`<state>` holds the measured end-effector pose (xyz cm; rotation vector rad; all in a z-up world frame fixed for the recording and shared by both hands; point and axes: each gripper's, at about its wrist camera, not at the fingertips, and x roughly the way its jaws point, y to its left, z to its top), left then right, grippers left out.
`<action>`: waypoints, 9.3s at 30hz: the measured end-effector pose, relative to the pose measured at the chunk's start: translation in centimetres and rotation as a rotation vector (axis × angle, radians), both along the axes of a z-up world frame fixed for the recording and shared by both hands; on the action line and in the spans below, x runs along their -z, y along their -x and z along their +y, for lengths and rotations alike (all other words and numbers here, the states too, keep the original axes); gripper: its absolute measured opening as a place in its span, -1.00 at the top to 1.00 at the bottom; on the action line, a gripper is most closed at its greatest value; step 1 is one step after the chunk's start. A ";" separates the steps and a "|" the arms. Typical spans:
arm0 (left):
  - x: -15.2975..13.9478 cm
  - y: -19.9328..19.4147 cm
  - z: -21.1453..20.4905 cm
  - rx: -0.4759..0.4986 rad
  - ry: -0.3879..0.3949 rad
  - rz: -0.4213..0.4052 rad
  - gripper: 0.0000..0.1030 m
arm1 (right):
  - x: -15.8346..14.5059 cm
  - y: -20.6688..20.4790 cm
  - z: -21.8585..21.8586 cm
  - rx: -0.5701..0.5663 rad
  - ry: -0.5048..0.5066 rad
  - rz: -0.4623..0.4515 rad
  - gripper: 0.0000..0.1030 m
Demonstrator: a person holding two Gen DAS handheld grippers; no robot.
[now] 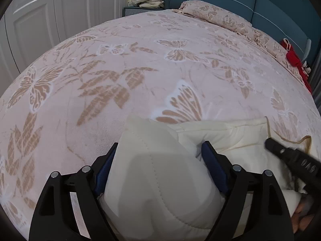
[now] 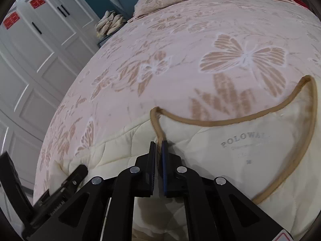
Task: Fold large clothes
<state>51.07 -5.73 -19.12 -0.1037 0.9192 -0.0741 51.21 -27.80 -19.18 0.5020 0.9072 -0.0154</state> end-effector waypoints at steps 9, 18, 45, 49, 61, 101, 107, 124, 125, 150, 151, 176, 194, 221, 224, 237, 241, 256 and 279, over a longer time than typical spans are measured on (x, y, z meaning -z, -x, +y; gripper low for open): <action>-5.2 2.9 -0.9 0.039 -0.013 -0.122 -0.48 | -5.5 10.6 -10.6 0.212 0.070 -0.092 0.71; -10.7 5.6 -17.0 0.459 0.181 -0.015 -0.84 | -4.8 14.5 -20.9 0.367 0.069 -0.005 0.31; -7.0 5.1 -22.1 0.430 -0.073 -0.030 0.33 | -6.6 15.8 -20.8 0.368 0.354 0.035 0.78; -5.8 3.0 -17.1 0.376 -0.160 -0.004 0.13 | -10.1 13.7 -15.3 0.208 0.304 -0.047 0.70; -0.4 1.8 -15.2 0.326 -0.206 0.002 -0.01 | -0.5 5.2 -5.8 -0.015 0.307 0.092 0.51; 1.4 1.9 -16.2 0.295 -0.229 -0.103 0.02 | 1.2 4.6 -5.0 0.017 0.378 0.035 0.55; 1.3 1.8 -16.2 0.287 -0.236 -0.105 -0.02 | 1.2 4.6 -5.1 0.024 0.376 0.031 0.56; -6.9 15.7 0.7 0.163 -0.047 -0.027 -0.81 | -8.1 32.1 -10.4 0.361 0.231 -0.184 -0.13; -6.8 17.2 2.4 0.160 -0.023 -0.003 -0.82 | -8.1 35.6 -10.7 0.363 0.230 -0.150 -0.17; -3.5 35.3 15.6 0.102 0.304 0.278 0.68 | -2.5 56.5 -9.4 0.475 -0.209 0.079 0.70; -4.2 35.6 15.5 0.111 0.300 0.267 0.73 | -2.7 56.4 -9.2 0.472 -0.196 0.086 0.81; -22.1 54.2 24.0 0.246 0.375 0.127 0.88 | -22.2 71.2 -1.7 0.011 0.046 0.076 0.92; -12.8 30.8 14.2 0.097 0.147 0.117 0.86 | -12.8 51.4 -10.9 0.334 -0.039 -0.050 0.92; -13.9 30.0 16.2 0.083 0.172 -0.068 -0.79 | -12.1 50.5 -11.0 0.339 0.107 -0.130 -0.35; -11.4 27.9 14.6 0.128 0.171 0.050 -0.78 | -10.7 48.8 -10.9 0.337 0.110 -0.085 -0.35; -10.2 25.5 12.4 0.163 0.185 0.123 0.85 | -9.3 44.7 -10.5 0.303 0.105 -0.012 0.85; -10.9 25.2 12.3 0.128 0.135 0.087 0.86 | -11.1 44.4 -10.6 0.342 0.128 -0.062 0.85; -3.0 24.6 9.6 0.124 -0.052 0.147 0.83 | -2.4 42.3 -11.2 0.369 0.142 0.125 0.86; -7.4 27.3 10.7 0.107 -0.117 -0.046 0.27 | -6.9 44.7 -11.3 0.428 0.199 0.060 0.46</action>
